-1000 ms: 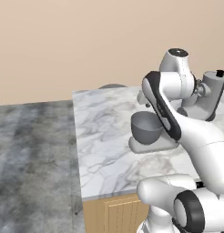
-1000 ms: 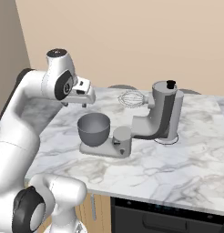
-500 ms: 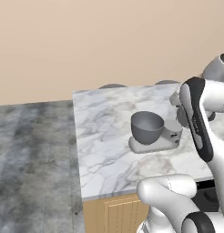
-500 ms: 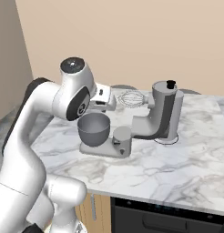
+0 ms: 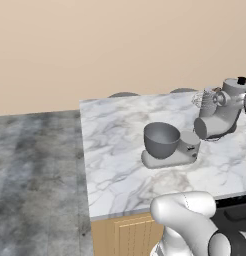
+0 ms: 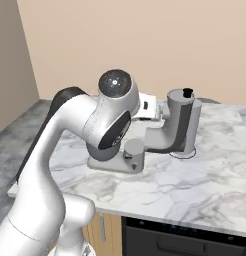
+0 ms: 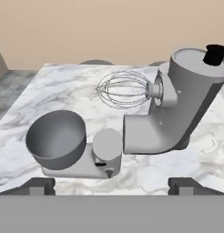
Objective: Close the stand mixer head.
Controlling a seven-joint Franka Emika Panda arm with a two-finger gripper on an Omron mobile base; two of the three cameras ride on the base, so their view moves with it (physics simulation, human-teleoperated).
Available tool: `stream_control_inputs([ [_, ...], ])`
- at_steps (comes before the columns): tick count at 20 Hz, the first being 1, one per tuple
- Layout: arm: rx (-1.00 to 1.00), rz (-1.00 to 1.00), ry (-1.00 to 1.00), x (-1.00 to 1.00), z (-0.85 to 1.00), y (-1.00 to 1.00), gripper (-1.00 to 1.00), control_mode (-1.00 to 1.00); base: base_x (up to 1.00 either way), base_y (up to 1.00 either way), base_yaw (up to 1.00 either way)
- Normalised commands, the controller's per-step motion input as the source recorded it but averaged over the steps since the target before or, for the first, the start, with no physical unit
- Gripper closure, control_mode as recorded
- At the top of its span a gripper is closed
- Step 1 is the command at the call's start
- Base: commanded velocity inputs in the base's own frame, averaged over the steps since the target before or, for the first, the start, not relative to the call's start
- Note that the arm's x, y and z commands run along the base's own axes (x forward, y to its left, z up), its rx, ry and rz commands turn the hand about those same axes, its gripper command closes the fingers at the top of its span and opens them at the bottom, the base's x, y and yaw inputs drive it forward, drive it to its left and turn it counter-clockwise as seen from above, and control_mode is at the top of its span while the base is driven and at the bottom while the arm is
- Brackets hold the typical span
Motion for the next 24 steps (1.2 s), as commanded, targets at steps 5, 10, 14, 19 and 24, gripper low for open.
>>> stream_control_inputs([
  [5,0.0,0.01,0.0,0.0,0.38,-0.69,-1.0,-1.0,0.0,0.0,0.0],
  [10,0.0,0.02,0.0,-0.05,0.07,-0.78,-1.0,-1.0,0.0,0.0,0.0],
  [14,0.0,0.06,-0.04,0.11,-0.13,-0.67,-1.0,-1.0,0.0,0.0,0.0],
  [19,0.05,0.08,-0.13,0.66,-0.17,-0.38,-1.0,-1.0,0.0,0.0,0.0],
  [24,0.09,0.14,-0.06,0.95,-0.39,-0.05,-1.0,-1.0,0.0,0.0,0.0],
])
